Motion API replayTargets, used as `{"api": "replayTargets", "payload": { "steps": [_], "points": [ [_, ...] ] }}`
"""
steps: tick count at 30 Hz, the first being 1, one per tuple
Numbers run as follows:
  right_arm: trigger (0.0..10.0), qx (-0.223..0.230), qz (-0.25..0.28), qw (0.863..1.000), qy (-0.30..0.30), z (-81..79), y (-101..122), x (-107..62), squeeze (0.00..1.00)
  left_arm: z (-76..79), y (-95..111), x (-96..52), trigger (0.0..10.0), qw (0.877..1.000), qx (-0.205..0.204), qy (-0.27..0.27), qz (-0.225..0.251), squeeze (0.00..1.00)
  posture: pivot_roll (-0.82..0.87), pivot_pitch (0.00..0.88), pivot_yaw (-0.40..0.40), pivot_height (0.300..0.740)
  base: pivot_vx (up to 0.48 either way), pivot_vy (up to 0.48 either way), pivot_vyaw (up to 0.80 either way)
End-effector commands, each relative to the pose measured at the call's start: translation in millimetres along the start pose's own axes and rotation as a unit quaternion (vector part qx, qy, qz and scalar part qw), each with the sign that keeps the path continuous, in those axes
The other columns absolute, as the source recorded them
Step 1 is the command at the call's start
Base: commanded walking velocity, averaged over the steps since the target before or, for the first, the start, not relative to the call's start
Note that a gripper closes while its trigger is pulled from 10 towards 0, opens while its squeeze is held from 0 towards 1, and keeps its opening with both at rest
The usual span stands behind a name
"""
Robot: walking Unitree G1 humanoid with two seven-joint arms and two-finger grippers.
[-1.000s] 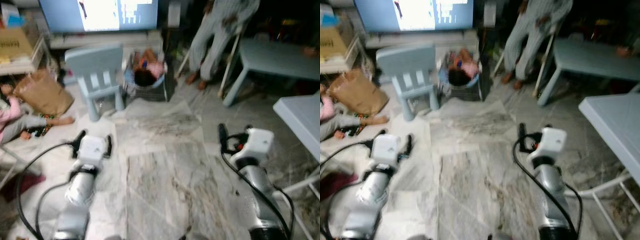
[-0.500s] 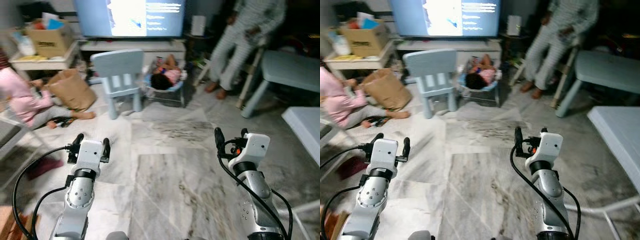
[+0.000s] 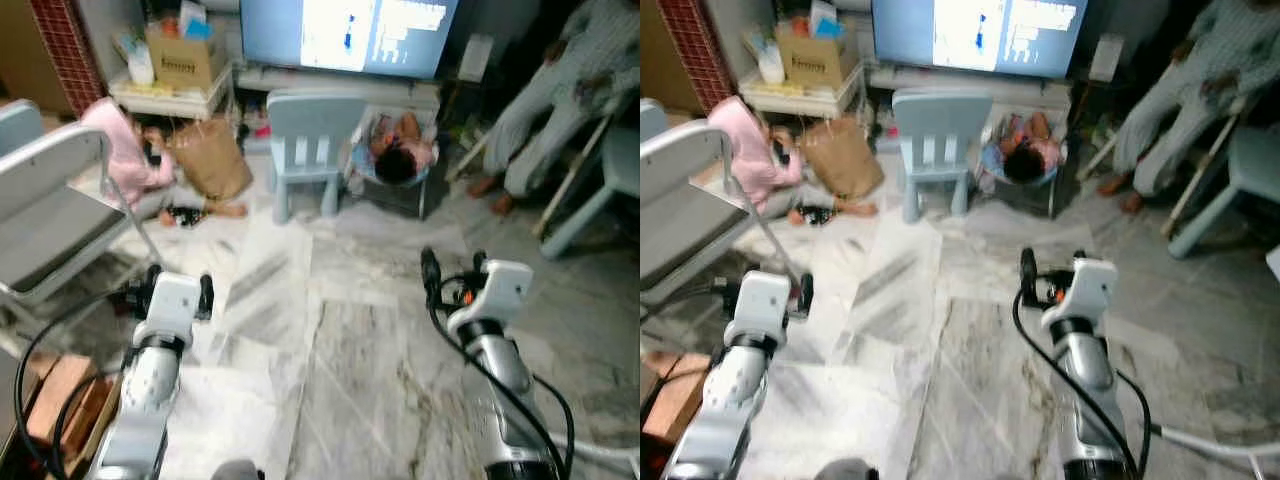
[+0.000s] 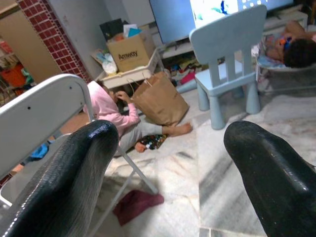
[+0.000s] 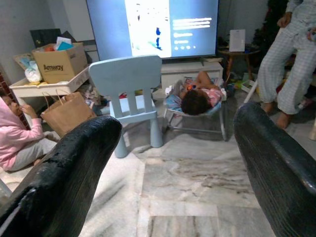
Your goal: Restocking fridge
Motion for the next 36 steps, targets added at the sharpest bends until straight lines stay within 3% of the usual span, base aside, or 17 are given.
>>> {"api": "replayTargets", "payload": {
  "steps": [1,9,16,23,36],
  "points": [
    [10.0,-0.007,0.004,1.0,-0.017,8.7,3,-1.1,0.0,8.7,2,-4.4,10.0,1.0,-0.003,-0.017,0.003,0.0,0.08,0.001,-0.02,0.74,0.0,0.0,0.0],
    [10.0,-0.013,-0.003,0.999,-0.043,18.1,-2,-6.4,0.0,12.0,-2,-11.7,10.0,1.0,-0.001,-0.024,-0.002,0.0,0.08,0.0,-0.026,0.74,0.0,0.0,0.0],
    [10.0,-0.01,-0.005,0.999,-0.042,16.6,-2,-4.1,0.0,1.8,1,-8.6,10.0,1.0,0.001,-0.009,0.008,0.0,0.08,0.0,-0.032,0.74,0.0,0.0,0.0],
    [10.0,-0.03,-0.016,0.999,-0.043,21.0,-9,-12.9,0.0,-13.9,-14,-16.7,10.0,1.0,0.001,0.004,-0.001,0.0,0.08,0.018,-0.022,0.74,0.0,0.0,0.0],
    [10.0,-0.043,-0.024,0.997,-0.059,28.5,-15,-28.1,0.0,-16.3,-32,-35.7,10.0,1.0,0.005,-0.001,-0.019,0.0,0.08,0.03,-0.011,0.74,0.0,0.0,0.0]
  ]
}}
Point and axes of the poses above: a point about 5 cm out from each wrist's last joint towards the gripper, its own x axis pointing out of the wrist towards the gripper, its own y axis along the axis of the wrist's last joint, z = x × y, the point moved 6 cm from there along x, pointing out of the wrist towards the gripper, and after that the axes turned 6 degrees about x, right-handed, at the moved point
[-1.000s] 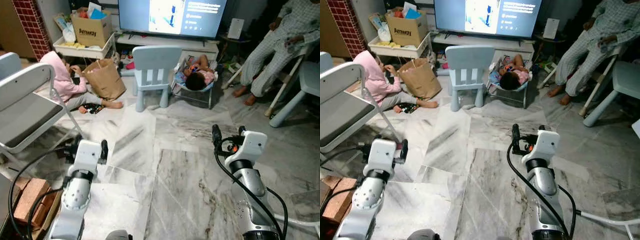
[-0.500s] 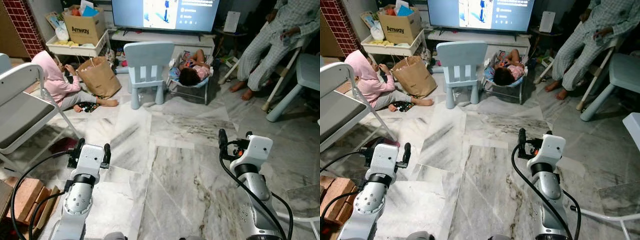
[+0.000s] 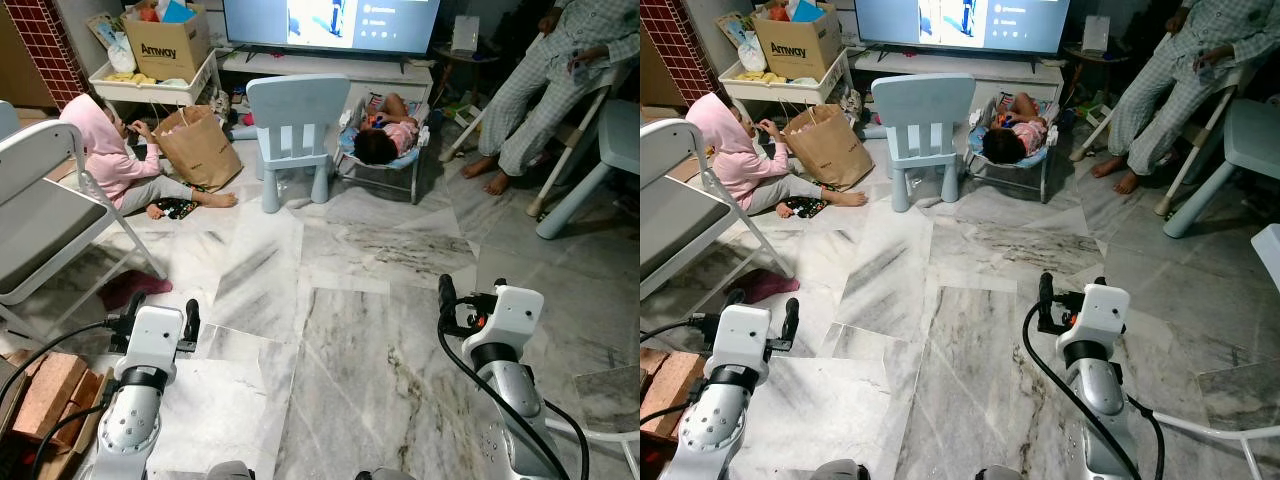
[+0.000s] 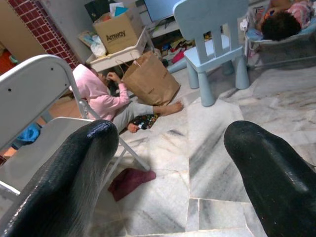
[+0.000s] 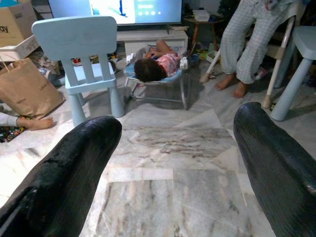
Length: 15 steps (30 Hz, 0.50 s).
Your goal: Restocking fridge
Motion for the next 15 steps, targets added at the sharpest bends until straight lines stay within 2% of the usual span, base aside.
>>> {"api": "replayTargets", "payload": {
  "steps": [1,15],
  "points": [
    [10.0,-0.001,0.009,1.0,0.0,1.8,5.2,-1.8,0.0,-5.3,0.0,-0.8,10.0,1.0,0.0,0.005,0.003,0.0,0.08,0.03,-0.011,0.74,0.0,0.0,0.0],
    [10.0,-0.01,-0.004,1.0,0.011,3.5,3.4,-8.3,0.0,-6.0,-1.8,-3.2,10.0,1.0,-0.001,-0.001,0.003,0.0,0.08,0.037,-0.01,0.74,0.0,0.0,0.0]
  ]
}}
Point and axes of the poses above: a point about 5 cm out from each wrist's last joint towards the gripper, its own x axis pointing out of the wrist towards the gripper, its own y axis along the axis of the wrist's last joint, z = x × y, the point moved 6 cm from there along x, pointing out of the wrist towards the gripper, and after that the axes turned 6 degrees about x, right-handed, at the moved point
